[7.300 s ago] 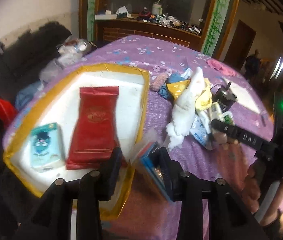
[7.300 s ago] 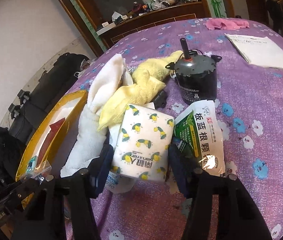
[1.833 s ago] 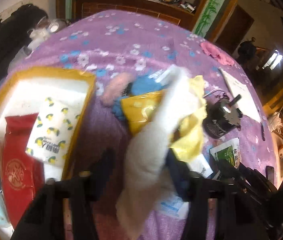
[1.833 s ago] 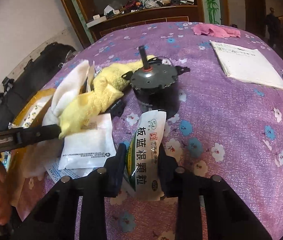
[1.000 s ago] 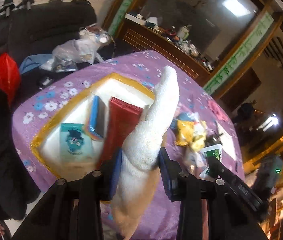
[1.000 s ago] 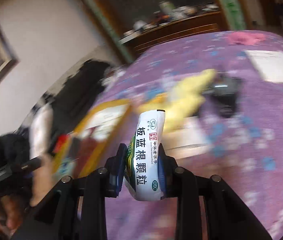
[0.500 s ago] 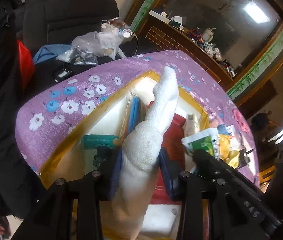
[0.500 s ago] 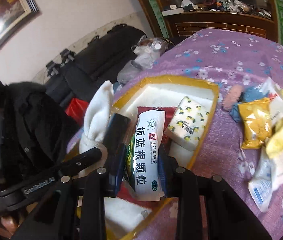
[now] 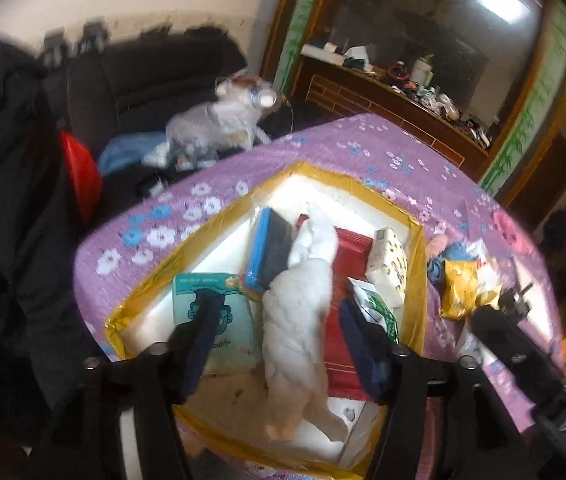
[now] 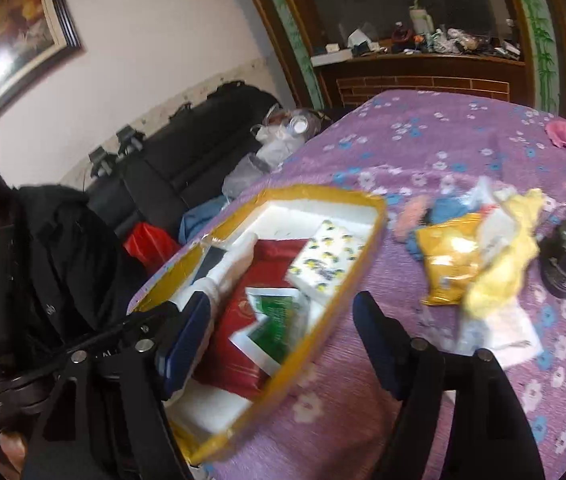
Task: Organize soft objects
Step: 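Lower the sachet and towel into the box and open both tools, then grasp the white paper sachet with the right tool while the left tool grasps the desiccant packet, then lower both white packets into the box and open both tools, then grasp the yellow cloth with the right tool while the left tool grasps the yellow snack bag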
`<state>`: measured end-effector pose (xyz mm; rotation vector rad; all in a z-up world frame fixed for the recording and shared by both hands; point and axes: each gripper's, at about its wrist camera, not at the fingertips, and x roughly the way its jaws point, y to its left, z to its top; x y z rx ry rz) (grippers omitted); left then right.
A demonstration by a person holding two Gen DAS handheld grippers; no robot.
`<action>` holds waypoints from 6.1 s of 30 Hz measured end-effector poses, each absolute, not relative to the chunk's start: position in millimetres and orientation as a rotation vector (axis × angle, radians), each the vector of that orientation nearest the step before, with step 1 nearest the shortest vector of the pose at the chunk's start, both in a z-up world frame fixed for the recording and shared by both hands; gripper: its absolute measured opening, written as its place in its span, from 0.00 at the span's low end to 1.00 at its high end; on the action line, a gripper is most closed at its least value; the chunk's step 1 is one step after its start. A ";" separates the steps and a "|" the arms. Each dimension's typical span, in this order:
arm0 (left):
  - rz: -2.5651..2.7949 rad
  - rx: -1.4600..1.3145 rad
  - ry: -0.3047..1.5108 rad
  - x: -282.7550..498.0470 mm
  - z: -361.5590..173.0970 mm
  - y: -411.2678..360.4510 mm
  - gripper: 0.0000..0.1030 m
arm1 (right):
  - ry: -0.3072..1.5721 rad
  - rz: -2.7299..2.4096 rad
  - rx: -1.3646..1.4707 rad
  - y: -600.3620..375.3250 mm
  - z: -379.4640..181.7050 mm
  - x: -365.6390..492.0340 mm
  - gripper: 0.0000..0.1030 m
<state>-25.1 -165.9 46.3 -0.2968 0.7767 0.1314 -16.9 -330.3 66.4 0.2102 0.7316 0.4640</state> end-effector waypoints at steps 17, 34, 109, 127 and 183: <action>-0.111 -0.062 0.811 -42.1 73.4 -285.1 0.79 | 0.857 0.200 0.402 -487.9 -4.1 -12.8 0.76; -0.199 -0.083 0.915 -31.7 39.6 -313.2 0.78 | 0.860 0.225 0.416 -487.0 -5.9 -10.8 0.76; -0.281 -0.347 0.816 -40.7 71.2 -236.2 0.38 | 0.815 0.288 0.220 -433.1 34.0 -18.3 0.44; -0.149 -0.368 0.855 -15.0 26.4 -168.7 0.39 | 0.913 0.479 0.073 -257.3 46.9 79.1 0.48; -0.252 -0.069 1.090 144.6 -3.1 -372.9 0.45 | 0.845 0.194 0.380 -481.0 11.5 27.8 0.09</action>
